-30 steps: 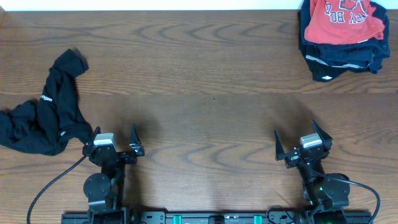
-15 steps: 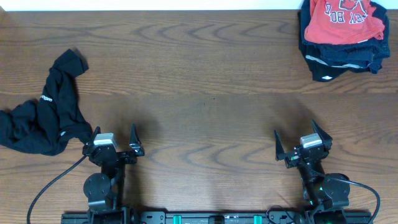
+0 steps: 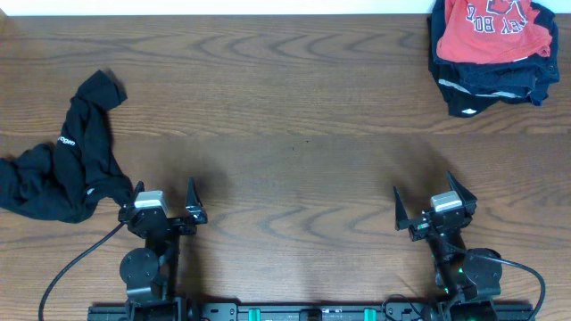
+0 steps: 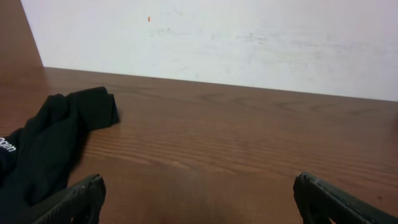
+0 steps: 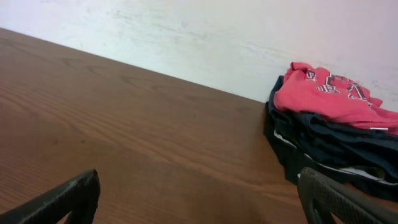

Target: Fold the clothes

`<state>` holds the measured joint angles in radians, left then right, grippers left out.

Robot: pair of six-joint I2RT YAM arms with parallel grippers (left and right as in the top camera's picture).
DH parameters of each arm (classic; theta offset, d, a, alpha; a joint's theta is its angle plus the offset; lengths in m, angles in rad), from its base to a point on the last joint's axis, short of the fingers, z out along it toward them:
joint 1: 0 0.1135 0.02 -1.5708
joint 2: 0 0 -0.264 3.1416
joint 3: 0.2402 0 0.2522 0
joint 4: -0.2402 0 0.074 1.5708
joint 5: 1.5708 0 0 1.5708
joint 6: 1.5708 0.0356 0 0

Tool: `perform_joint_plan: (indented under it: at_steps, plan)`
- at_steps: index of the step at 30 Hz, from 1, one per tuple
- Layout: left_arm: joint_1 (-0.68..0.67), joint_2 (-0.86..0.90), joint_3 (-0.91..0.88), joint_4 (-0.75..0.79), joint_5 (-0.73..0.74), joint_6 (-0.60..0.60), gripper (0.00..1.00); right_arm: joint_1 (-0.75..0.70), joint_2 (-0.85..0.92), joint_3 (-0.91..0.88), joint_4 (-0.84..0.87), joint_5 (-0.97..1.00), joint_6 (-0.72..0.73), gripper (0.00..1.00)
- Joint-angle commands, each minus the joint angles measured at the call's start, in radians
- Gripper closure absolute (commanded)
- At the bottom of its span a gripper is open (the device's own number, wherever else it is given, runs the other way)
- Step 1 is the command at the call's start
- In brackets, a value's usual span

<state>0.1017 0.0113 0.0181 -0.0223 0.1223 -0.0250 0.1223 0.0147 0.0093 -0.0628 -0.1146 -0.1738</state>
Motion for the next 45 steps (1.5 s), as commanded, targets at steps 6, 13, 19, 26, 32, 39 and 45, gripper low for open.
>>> perform_joint_plan:
  at_steps: [6,13,19,26,32,39,45]
  plan:
    - [-0.002,0.000,-0.014,-0.040,0.000,0.014,0.02,0.010,-0.008,-0.004,-0.002,0.006,0.001,0.01]
    - [-0.002,0.000,-0.014,-0.040,0.000,0.013,0.02,0.010,-0.008,-0.004,-0.001,0.006,0.001,0.01]
    - [-0.002,0.000,-0.014,-0.040,0.000,0.014,0.02,0.010,-0.008,-0.004,-0.002,0.006,0.001,0.01]
    - [-0.002,0.000,-0.014,-0.040,0.000,0.013,0.02,0.010,-0.008,-0.004,-0.001,0.006,0.000,0.01]
    - [-0.002,0.000,-0.014,-0.040,0.000,0.013,0.02,0.009,-0.008,-0.004,0.006,0.071,-0.102,0.01]
    - [-0.002,0.000,-0.014,-0.040,0.000,0.013,0.02,0.009,-0.008,-0.004,0.032,0.092,-0.122,0.01]
    - [-0.002,0.000,-0.014,-0.036,0.000,0.013,0.02,0.008,-0.008,-0.001,0.145,0.089,-0.188,0.01]
